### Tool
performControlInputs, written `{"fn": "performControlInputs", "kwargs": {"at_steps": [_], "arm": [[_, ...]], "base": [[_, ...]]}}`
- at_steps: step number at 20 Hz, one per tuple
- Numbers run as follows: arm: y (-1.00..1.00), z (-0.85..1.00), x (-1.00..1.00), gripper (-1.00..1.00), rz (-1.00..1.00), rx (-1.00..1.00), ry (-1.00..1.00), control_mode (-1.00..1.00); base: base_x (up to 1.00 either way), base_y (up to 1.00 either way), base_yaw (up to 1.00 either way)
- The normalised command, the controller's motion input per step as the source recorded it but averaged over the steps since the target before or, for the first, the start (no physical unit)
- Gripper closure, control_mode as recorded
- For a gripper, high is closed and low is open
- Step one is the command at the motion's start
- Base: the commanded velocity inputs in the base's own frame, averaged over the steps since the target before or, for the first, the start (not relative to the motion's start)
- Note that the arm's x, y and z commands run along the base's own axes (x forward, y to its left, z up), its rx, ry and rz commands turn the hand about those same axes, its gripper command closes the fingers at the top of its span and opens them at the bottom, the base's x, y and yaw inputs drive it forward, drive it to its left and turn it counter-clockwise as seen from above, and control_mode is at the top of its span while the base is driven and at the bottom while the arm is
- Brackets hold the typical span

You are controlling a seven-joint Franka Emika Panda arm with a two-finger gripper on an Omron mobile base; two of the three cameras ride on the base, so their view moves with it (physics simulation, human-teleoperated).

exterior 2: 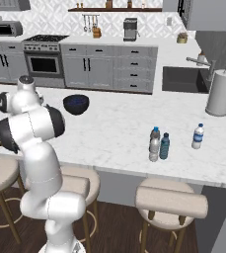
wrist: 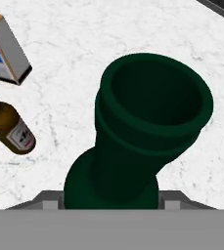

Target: Move the plastic bottles in the middle to the plastics group, and the glass bottles in the middle to the glass group.

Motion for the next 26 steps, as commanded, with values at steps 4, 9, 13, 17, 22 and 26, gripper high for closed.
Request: {"fn": "performControlInputs", "kwargs": {"at_steps": [4,9,13,17,22,26], "arm": [[0.78,-0.01,-0.02,1.0,0.13,-0.01,0.0,-1.0],[0.83,-0.04,0.0,1.0,0.11,0.0,0.0,-1.0],[0.43,0.0,0.0,1.0,0.09,0.0,0.0,-1.0],[0.16,0.0,0.0,1.0,0.07,0.0,0.0,-1.0],[0.07,0.0,0.0,1.0,0.07,0.01,0.0,-1.0],[0.05,-0.05,0.01,1.0,0.08,0.02,-0.02,-1.0]], "base": [[0.0,0.0,0.0],[0.0,0.0,0.0],[0.0,0.0,0.0],[0.0,0.0,0.0],[0.0,0.0,0.0],[0.0,0.0,0.0]]}}
